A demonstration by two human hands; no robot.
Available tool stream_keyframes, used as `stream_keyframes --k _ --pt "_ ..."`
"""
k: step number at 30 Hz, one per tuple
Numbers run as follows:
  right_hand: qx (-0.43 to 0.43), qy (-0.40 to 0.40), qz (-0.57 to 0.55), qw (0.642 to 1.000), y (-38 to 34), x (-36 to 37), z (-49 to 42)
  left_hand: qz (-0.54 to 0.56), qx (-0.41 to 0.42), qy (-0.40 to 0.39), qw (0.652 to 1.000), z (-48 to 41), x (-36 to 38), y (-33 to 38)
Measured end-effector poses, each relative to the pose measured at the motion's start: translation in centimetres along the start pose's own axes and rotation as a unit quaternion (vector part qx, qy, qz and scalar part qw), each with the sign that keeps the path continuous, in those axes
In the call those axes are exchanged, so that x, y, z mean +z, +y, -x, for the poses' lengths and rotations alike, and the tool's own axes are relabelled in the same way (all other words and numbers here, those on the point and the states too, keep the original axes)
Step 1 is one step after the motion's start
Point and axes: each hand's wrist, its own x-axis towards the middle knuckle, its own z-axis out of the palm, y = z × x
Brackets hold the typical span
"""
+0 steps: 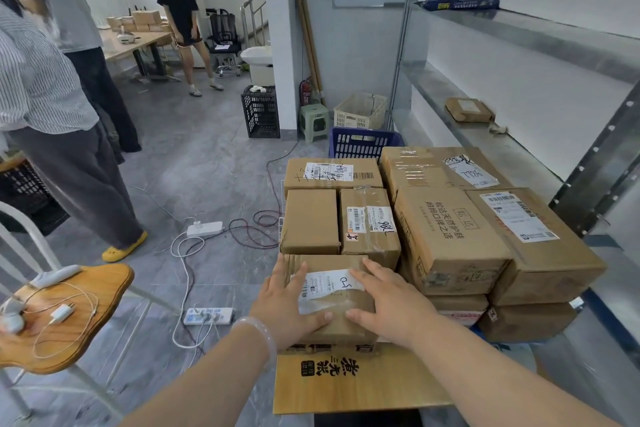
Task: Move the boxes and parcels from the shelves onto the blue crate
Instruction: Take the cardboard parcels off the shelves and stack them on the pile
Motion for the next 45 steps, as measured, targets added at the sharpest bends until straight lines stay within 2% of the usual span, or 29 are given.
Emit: stream_keyframes --k 5,10,26,34,40,45 --pt "-0.013 0.035 0.043 0.998 0.2 -0.6 -0.6 -0.064 0.022 0.033 0.997 -0.6 -0.6 0.6" --pt "-0.001 0.026 0.081 0.996 0.7 -0.6 -2.1 -0.129 0.043 0.031 0.990 -1.5 -1.3 1.2" --pt "0.000 0.027 0.073 0.997 1.1 -1.7 -4.8 -0.121 0.056 0.024 0.991 -4.1 -2.8 1.7" --pt "0.006 -0.007 0.087 0.996 1.4 -2.2 -6.5 -0.153 0.067 -0.023 0.986 -5.9 -3.4 1.9" --pt "-0.005 -0.003 0.067 0.998 1.3 -2.6 -6.6 -0.147 0.062 -0.012 0.987 -6.0 -3.6 2.1" --pt "-0.024 0.008 0.051 0.998 1.2 -4.6 -7.4 -0.097 0.040 0.010 0.994 -6.8 -4.0 3.0"
